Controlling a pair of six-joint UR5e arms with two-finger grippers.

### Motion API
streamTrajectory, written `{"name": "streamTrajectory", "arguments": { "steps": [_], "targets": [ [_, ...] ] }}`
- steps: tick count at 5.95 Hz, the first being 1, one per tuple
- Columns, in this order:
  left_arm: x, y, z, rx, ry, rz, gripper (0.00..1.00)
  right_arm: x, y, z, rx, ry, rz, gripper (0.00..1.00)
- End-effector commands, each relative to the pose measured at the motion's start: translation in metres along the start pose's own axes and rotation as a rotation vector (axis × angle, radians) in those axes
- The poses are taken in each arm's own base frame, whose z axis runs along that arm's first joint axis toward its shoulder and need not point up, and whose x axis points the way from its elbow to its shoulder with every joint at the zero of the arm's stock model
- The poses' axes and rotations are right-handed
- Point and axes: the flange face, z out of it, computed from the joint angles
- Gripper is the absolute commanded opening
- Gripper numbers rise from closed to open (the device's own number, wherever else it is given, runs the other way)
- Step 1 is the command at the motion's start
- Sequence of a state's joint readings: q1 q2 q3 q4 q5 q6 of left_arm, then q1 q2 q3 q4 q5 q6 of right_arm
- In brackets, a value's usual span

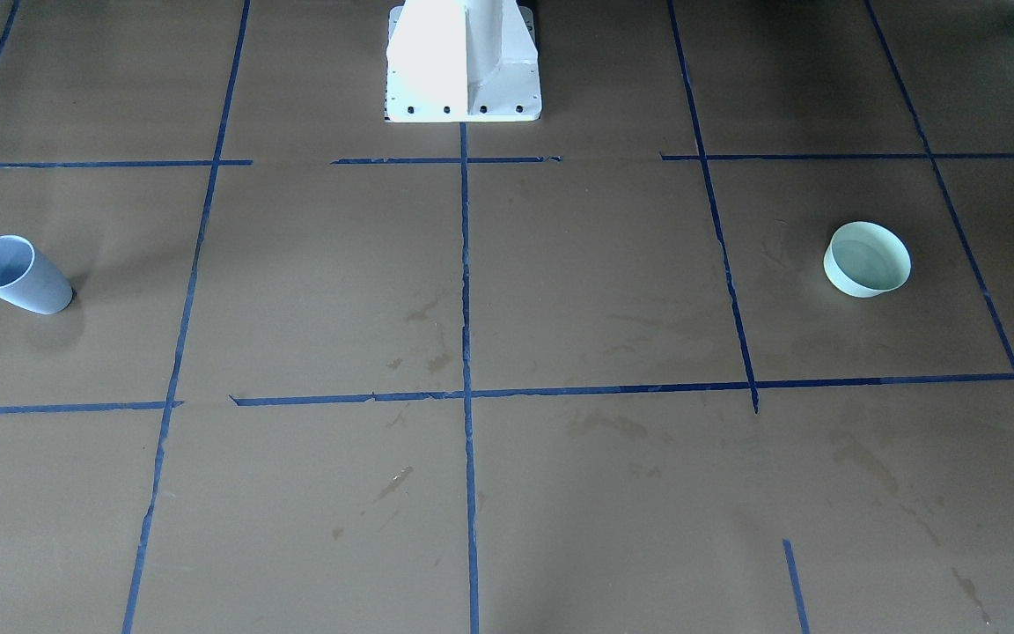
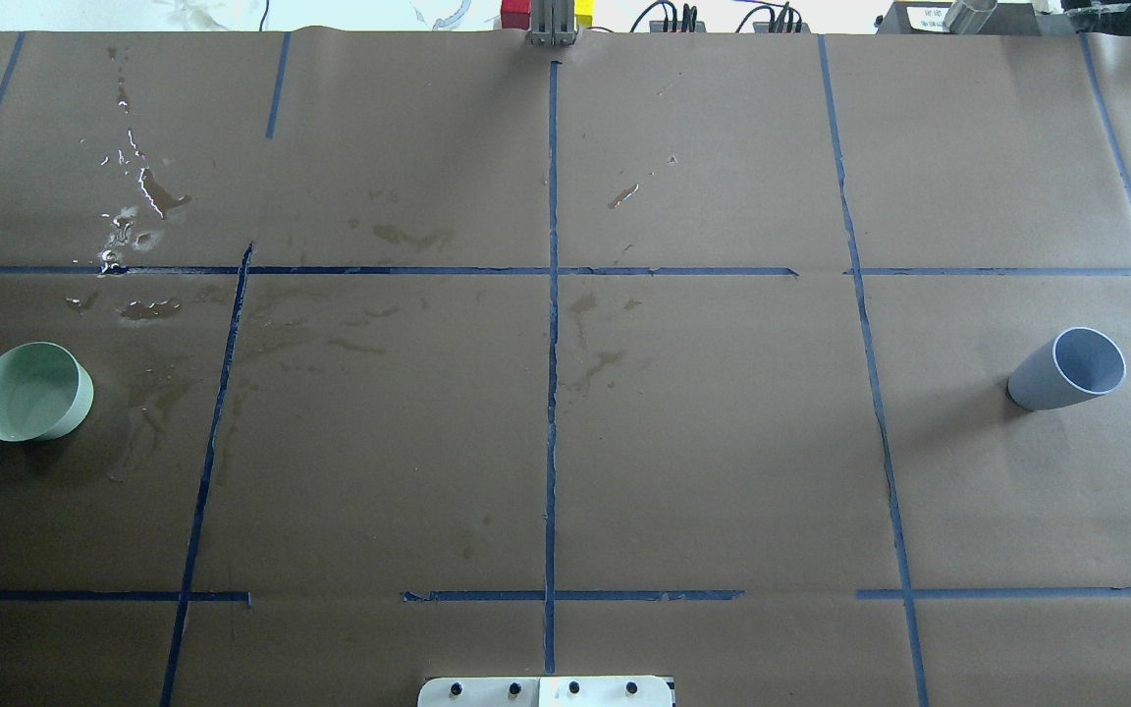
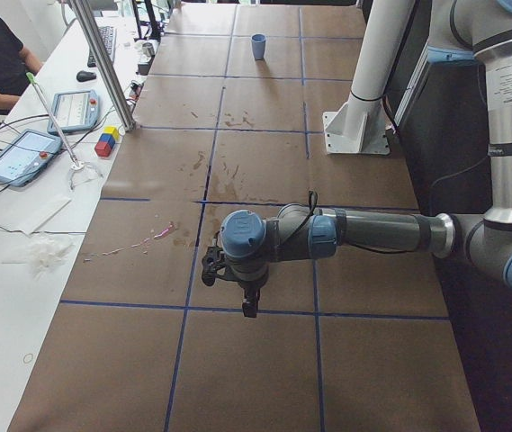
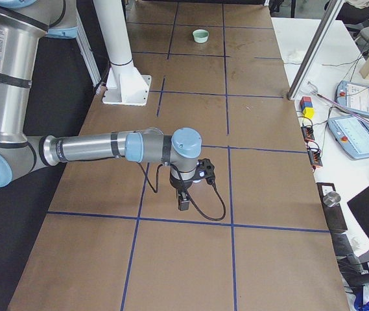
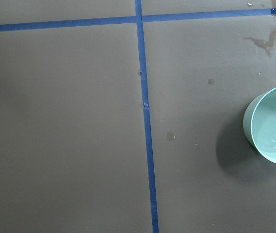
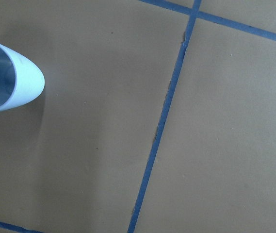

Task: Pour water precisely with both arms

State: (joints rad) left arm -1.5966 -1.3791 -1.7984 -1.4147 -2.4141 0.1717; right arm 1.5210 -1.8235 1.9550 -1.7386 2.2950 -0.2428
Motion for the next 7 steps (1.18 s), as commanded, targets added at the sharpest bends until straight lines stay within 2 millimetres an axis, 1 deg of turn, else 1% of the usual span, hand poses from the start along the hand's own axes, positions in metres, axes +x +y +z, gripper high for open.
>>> {"name": "streamTrajectory", "arguments": {
  "steps": [1,2,3,4,6,7],
  "targets": [
    [-0.01,-0.001,0.011,-0.009,-0.002,-0.001,1.0,0.01,0.007,-0.009,0.021,0.013,0.031,1.0],
    [-0.004,-0.002,0.004,0.02,-0.005,0.03,1.0,0.013,0.009,-0.012,0.028,0.012,0.046,1.0],
    [0.004,-0.005,-0.002,0.038,-0.007,0.055,1.0,0.015,0.009,-0.009,0.026,0.012,0.051,1.0],
    [0.005,-0.004,-0.002,0.038,-0.01,0.055,1.0,0.018,0.008,-0.006,0.023,0.007,0.055,1.0],
    [0.004,-0.002,-0.001,0.027,-0.024,0.052,1.0,0.014,0.006,-0.009,0.032,-0.003,0.049,1.0],
    [0.003,0.01,0.0,0.022,-0.035,0.048,1.0,0.014,0.008,-0.009,0.033,-0.005,0.038,1.0]
  ]
}}
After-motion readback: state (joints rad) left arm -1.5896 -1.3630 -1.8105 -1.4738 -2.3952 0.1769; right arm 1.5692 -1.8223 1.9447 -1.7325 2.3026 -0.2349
